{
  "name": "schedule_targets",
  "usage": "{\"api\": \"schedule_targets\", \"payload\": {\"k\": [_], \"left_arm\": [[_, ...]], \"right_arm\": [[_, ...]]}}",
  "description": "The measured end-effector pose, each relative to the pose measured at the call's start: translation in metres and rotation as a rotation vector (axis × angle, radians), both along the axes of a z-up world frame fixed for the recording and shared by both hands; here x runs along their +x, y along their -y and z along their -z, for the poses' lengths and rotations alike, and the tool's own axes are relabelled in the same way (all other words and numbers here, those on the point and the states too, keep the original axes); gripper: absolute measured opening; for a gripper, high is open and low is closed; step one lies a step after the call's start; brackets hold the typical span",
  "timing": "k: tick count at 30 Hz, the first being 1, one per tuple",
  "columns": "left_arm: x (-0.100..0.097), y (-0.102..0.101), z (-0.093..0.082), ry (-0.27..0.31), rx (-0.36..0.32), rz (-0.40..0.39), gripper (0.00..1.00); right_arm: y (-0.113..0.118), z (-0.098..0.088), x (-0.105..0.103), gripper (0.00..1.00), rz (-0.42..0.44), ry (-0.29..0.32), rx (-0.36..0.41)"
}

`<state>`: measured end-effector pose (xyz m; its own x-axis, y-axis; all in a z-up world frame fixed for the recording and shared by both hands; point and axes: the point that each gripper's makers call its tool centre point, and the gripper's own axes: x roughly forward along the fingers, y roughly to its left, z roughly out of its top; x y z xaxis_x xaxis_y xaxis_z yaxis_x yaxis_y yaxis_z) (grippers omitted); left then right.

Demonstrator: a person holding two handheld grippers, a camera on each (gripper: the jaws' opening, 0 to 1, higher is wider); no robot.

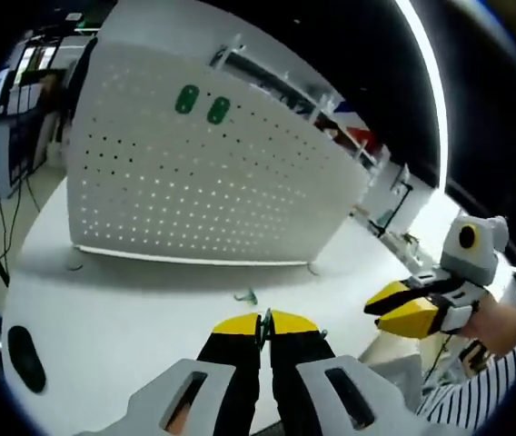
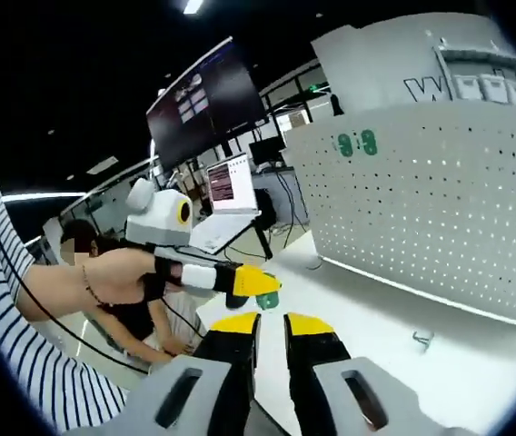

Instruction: Insert the hook assembly into the mounting plate slot until the hook locks in place.

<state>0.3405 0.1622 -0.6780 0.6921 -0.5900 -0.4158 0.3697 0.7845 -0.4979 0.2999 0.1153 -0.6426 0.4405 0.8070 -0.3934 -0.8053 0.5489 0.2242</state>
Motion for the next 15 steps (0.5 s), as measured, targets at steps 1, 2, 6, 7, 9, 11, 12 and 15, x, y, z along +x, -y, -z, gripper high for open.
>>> {"api": "schedule_targets", "payload": {"k": [1, 2, 6, 7, 9, 11, 12, 15], "left_arm": [[-0.001, 0.002, 0.0, -0.011, -0.017, -0.003, 0.01], [-0.002, 0.006, -0.002, -0.027, -0.055, -0.002, 0.01], [-0.005, 0.01, -0.005, -0.053, -0.126, -0.011, 0.01], [-0.005, 0.011, -0.007, -0.056, -0.155, -0.02, 0.01], [-0.007, 0.012, -0.007, -0.073, -0.188, -0.025, 0.01], [-0.01, 0.012, -0.007, -0.07, -0.198, -0.021, 0.01], [-0.011, 0.012, -0.007, -0.069, -0.201, -0.02, 0.01], [-0.013, 0.013, -0.009, -0.077, -0.247, -0.031, 0.01]], "right_arm": [[-0.003, 0.0, 0.0, 0.11, -0.013, 0.033, -0.019], [-0.005, -0.001, 0.0, 0.11, -0.025, 0.086, -0.049], [-0.011, -0.001, 0.0, 0.12, -0.068, 0.214, -0.144], [-0.013, 0.003, -0.001, 0.13, -0.077, 0.224, -0.171], [-0.017, 0.006, -0.002, 0.13, -0.09, 0.231, -0.183], [-0.021, 0.008, -0.001, 0.13, -0.098, 0.231, -0.185], [-0.023, 0.008, 0.0, 0.12, -0.102, 0.236, -0.187], [-0.027, 0.011, 0.001, 0.11, -0.121, 0.253, -0.215]]}}
